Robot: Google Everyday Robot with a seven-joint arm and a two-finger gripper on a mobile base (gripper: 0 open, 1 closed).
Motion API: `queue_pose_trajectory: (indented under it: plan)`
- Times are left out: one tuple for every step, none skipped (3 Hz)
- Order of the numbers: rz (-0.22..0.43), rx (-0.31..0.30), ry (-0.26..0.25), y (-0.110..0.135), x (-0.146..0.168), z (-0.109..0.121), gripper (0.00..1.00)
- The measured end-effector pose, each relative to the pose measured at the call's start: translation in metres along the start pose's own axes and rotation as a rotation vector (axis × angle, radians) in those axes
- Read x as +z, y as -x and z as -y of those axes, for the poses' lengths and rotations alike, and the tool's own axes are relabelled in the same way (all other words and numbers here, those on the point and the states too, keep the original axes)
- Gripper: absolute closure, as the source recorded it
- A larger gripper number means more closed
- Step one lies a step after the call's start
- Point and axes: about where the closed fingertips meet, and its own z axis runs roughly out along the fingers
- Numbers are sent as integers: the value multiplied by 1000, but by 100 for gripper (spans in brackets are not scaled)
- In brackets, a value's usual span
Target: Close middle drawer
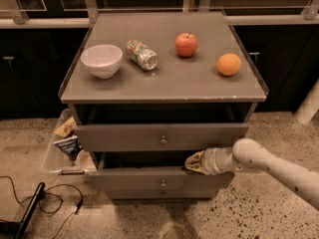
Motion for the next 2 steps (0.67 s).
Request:
queue_pose_trajectory:
  plan:
    - [3,-34,16,23,-17,-5,100]
    - [22,-76,20,63,-43,-17,100]
